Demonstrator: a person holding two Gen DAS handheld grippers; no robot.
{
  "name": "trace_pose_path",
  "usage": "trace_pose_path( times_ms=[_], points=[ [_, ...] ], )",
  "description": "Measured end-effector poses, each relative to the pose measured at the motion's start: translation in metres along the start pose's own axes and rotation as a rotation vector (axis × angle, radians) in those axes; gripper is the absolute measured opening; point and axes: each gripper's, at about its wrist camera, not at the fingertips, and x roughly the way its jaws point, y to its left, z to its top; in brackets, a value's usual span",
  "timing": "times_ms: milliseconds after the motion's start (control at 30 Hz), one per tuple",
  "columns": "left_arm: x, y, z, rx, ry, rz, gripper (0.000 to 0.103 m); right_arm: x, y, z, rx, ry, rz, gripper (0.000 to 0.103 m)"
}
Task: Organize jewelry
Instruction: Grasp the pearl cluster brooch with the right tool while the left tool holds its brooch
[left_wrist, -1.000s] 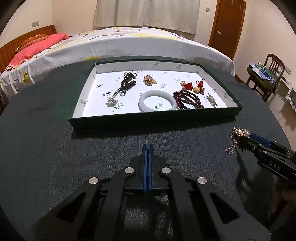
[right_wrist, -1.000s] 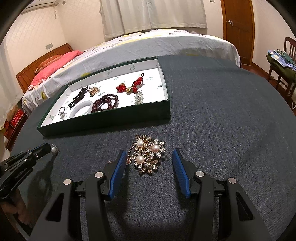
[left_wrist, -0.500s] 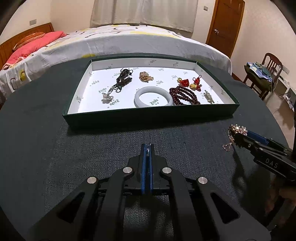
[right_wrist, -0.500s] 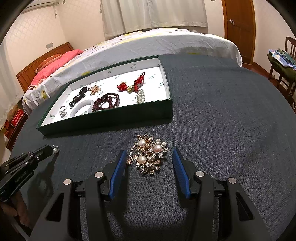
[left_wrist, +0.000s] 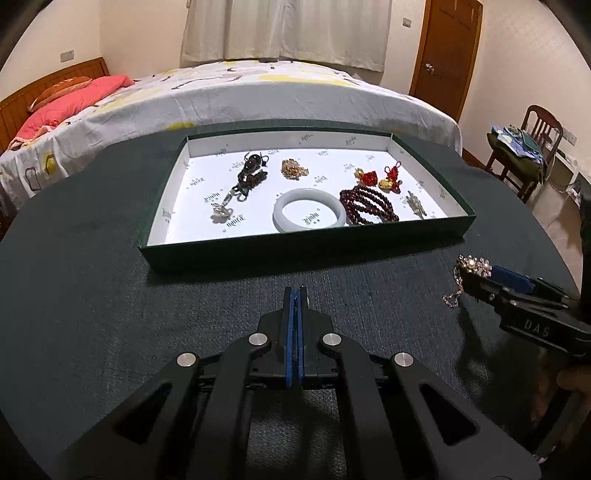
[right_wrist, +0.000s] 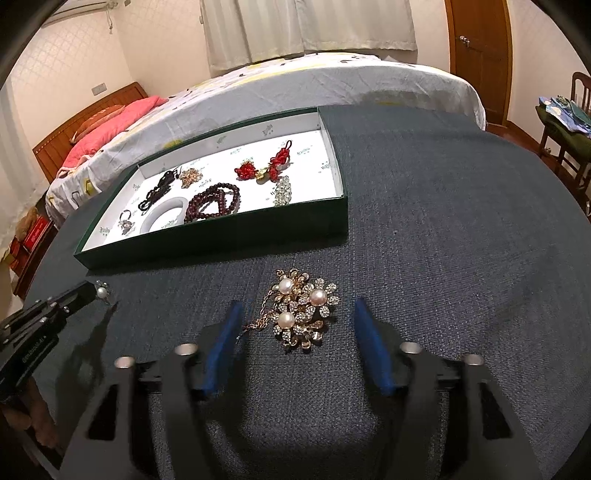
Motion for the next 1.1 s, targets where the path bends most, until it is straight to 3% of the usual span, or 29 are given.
trace_pose_path(
  times_ms=[400, 467, 600, 867, 1100],
  points=[
    [-0.007, 0.014, 0.003, -0.026, -0.018, 0.022, 0.002, 0.012, 0.007, 0.011, -0.029, 0.016, -0.049, 0.066],
    [-0.007, 0.017, 0.003, -0.031, -0.019, 0.024, 0.002, 0.013, 0.007, 0.01, -0.036, 0.022, -0.058, 0.062],
    [-0.009, 0.019, 0.003, -0.037, -0.022, 0.025, 0.002, 0.01, 0.009, 0.007, -0.061, 0.023, -0.067, 0.037],
    [-0.016, 0.021, 0.006, -0.044, -0.042, 0.024, 0.002, -0.003, 0.01, 0.004, -0.054, 0.0, -0.039, 0.037],
    [-0.033, 0.02, 0.018, -0.047, -0.091, 0.017, 0.002, -0.031, 0.02, 0.02, -0.064, -0.089, -0.009, 0.037]
  ],
)
